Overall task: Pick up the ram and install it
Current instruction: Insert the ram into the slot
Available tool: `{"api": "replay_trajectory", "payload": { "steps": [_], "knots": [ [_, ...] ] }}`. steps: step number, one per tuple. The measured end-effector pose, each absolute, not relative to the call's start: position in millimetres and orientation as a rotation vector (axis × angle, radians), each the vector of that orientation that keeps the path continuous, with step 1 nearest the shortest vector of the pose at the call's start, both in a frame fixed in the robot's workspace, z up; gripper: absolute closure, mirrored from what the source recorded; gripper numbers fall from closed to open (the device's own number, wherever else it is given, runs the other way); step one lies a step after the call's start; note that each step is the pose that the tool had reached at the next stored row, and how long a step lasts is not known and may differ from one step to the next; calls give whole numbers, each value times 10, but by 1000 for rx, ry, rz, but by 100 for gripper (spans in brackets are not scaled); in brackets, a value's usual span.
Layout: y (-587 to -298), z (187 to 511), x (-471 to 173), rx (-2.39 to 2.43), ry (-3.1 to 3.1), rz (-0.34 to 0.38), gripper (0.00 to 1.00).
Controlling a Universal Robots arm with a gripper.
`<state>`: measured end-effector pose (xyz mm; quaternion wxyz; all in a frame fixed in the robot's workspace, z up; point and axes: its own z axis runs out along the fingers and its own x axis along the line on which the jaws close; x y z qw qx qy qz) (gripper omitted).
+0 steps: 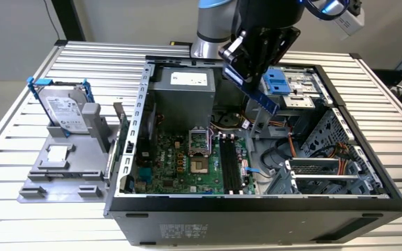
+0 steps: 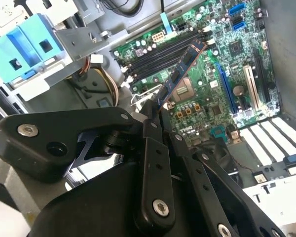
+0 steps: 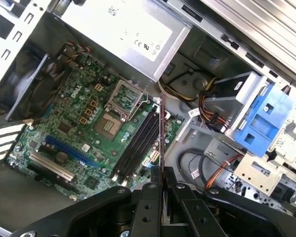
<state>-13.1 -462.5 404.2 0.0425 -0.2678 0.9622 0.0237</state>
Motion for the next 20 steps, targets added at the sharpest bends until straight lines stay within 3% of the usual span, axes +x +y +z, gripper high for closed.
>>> {"api": "replay_trajectory", "payload": {
  "steps": [20],
  "knots": [
    [-4642, 4042, -214, -697, 2973, 67, 100]
  ]
}}
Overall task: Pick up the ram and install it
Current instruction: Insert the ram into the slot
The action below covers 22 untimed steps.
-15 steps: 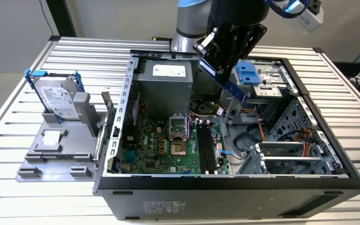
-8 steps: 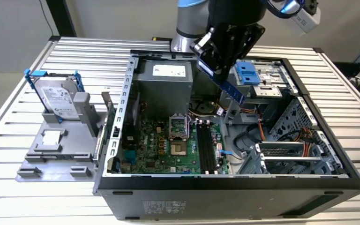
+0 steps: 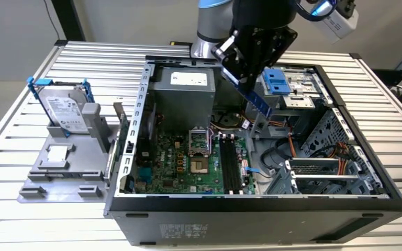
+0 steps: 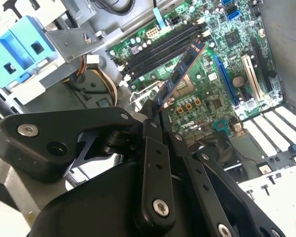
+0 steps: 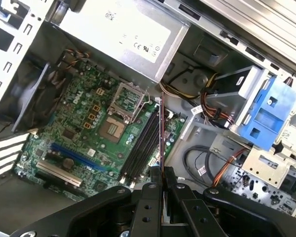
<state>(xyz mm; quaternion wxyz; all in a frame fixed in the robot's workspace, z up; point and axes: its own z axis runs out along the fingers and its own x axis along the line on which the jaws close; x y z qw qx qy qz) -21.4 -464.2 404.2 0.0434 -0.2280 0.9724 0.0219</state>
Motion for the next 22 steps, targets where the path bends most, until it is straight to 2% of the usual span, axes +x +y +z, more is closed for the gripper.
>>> {"api": "replay_trajectory", "payload": {
  "steps": [22],
  "knots": [
    [-4645, 4022, -223, -474, 3014, 57, 100]
  ]
}}
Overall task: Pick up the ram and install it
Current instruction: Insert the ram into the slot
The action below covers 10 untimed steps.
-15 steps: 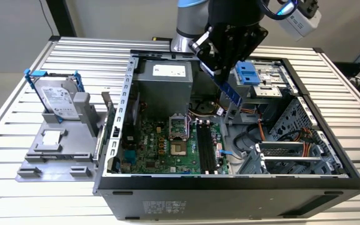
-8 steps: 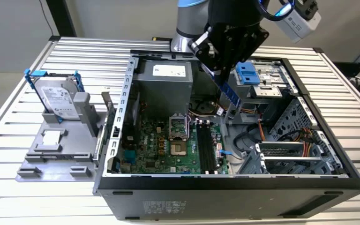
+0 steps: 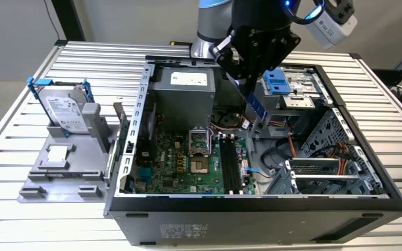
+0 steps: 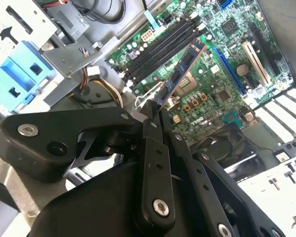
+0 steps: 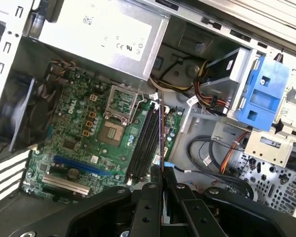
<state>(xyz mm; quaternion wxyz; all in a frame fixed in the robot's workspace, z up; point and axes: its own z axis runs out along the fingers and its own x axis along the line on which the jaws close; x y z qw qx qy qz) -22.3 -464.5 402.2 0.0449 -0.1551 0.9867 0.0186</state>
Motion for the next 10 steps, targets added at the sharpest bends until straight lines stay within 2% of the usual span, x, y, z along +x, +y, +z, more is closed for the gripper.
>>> {"api": "replay_trajectory", "payload": {
  "steps": [10],
  "knots": [
    [-4645, 3987, -226, -301, 3091, 58, 100]
  ]
}}
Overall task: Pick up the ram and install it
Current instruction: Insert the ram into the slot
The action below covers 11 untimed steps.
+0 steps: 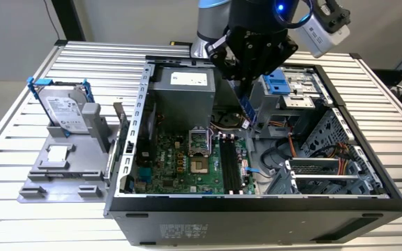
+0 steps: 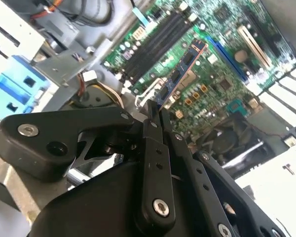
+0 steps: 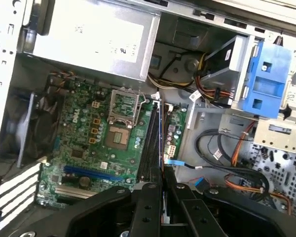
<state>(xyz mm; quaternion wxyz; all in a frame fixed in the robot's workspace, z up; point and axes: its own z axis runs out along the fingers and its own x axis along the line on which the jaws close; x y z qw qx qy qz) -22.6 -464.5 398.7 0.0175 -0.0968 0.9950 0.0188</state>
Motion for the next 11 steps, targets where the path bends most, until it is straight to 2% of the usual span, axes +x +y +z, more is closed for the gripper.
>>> {"api": "replay_trajectory", "payload": {
  "steps": [11],
  "knots": [
    [-4645, 3837, -208, -89, 3127, 60, 100]
  ]
}}
